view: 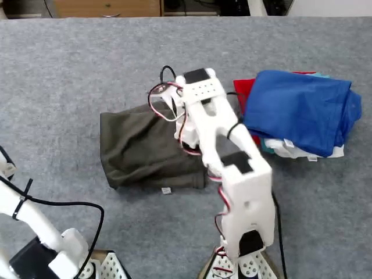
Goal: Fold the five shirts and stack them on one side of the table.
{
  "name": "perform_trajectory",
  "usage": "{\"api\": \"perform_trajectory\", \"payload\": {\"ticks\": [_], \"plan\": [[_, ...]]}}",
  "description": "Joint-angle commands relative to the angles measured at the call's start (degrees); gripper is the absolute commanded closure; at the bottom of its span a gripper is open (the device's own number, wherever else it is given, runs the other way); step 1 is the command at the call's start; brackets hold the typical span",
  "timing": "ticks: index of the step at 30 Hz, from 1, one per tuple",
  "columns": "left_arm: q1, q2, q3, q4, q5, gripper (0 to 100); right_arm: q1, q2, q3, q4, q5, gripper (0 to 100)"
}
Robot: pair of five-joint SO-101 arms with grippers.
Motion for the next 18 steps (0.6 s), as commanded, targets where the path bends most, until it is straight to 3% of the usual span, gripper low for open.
{"api": "perform_trajectory", "payload": {"ticks": [1,5,10,15,18], "plan": [[-0.44,-1.27,-0.35,-0.97,-0.44,98,-0.66,-10.07,8.04,-4.04,-0.09,99.7],[-0.26,-1.19,-0.35,-0.97,-0.35,98,-1.8,-14.2,14.02,-8.62,-0.09,99.7],[4.92,-1.27,-0.7,-0.88,-0.09,98,-0.22,-14.9,13.67,-13.89,-0.62,99.7],[18.55,-1.19,-0.88,-0.88,0.53,98,-0.57,-14.46,9.8,-16.09,-3.34,99.7],[29.71,-1.1,-1.41,-1.93,4.84,98,-0.92,-14.46,9.98,-14.68,-3.87,99.7]]}}
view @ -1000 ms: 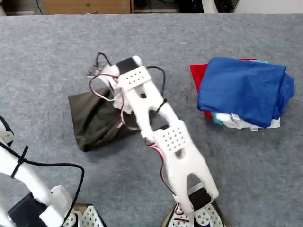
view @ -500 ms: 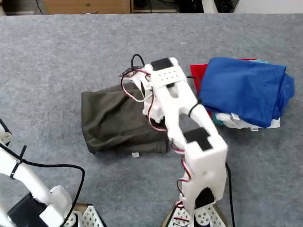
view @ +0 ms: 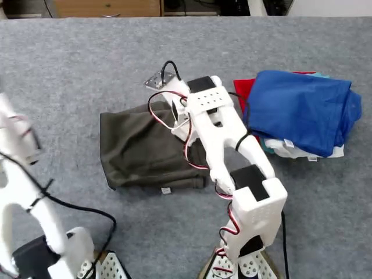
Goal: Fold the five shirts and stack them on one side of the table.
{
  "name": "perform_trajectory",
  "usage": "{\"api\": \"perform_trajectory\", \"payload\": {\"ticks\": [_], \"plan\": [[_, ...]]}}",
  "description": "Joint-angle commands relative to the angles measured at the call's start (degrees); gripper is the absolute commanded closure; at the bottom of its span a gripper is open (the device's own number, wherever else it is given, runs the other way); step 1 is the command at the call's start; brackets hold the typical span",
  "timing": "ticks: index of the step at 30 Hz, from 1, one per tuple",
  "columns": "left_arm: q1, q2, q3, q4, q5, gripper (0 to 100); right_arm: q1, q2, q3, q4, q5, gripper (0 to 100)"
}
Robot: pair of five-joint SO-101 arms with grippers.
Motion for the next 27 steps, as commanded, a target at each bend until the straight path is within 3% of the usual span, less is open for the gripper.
{"api": "perform_trajectory", "payload": {"ticks": [1,6,12,22,27], "plan": [[13.71,-0.75,-1.76,-2.64,5.45,98,0.22,-3.21,-1.54,0.62,-1.05,99.7],[26.64,7.08,-6.33,-8.7,14.24,98,6.73,-3.47,-1.36,-3.52,-1.05,99.7],[32.62,27.21,-19.25,-8.62,17.05,98,12.35,-3.12,-5.05,-11.96,-5.27,99.7],[32.44,52.7,-39.03,-7.21,17.05,98,11.03,-3.03,2.59,-32.26,-7.03,99.6],[25.58,59.12,-43.78,-6.59,16.53,98,11.91,-3.03,4.88,-35.69,-7.03,99.6]]}}
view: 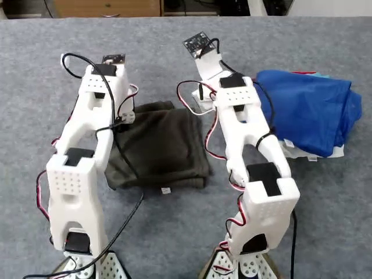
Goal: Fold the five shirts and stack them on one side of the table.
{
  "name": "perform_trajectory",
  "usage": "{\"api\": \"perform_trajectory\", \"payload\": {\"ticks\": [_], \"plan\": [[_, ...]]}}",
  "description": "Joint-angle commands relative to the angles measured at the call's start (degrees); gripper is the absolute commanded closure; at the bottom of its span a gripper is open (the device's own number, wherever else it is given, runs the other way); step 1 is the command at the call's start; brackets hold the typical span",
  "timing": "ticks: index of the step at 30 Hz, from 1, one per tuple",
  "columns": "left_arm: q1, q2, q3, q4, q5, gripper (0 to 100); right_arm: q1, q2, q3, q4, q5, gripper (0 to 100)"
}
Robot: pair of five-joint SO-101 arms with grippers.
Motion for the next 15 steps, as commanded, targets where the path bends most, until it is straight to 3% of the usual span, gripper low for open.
{"api": "perform_trajectory", "payload": {"ticks": [1,7,15], "plan": [[-6.86,2.07,-5.71,0.53,-0.18,98,0.66,-3.12,0.22,-2.02,-0.35,99.6],[-13.1,5.76,-7.38,0.44,-3.87,98,0.57,-3.03,0.13,-2.29,-0.26,99.6],[-13.36,6.37,-10.2,0.53,-3.6,98,0.48,-1.71,-0.22,-2.46,0.09,99.4]]}}
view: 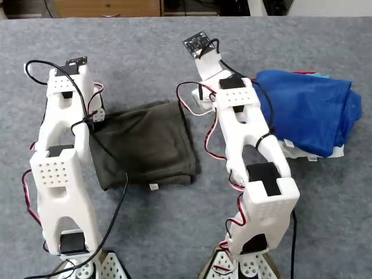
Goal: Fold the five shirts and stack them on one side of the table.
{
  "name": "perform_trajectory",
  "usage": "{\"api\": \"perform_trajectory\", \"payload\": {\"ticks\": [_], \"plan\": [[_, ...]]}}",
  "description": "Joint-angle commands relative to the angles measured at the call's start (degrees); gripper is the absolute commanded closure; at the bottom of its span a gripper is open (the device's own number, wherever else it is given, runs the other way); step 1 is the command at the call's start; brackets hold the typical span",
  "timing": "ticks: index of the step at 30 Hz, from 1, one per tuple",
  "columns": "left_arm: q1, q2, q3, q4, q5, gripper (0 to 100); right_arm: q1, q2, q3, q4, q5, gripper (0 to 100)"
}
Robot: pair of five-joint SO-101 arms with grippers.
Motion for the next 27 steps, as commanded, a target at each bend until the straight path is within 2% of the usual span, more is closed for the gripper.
{"api": "perform_trajectory", "payload": {"ticks": [1,7,11,13,27], "plan": [[-2.29,0.04,-5.36,0.35,0.09,98,0.48,-1.63,-0.57,-0.7,0.09,99.4],[-4.13,-0.13,-9.41,2.2,-0.09,98,-2.33,-1.8,-4.35,6.33,4.31,98.5],[-3.78,0.13,-12.92,5.8,-0.09,98,-4.26,2.86,-14.02,11.78,-1.41,85.7],[-3.87,0.13,-13.54,6.15,0.0,98,-5.41,6.99,-21.32,15.3,-2.64,80.7],[-5.63,-0.04,-14.07,8.88,-0.44,98,-10.59,46.02,-85.14,47.21,-2.37,80.6]]}}
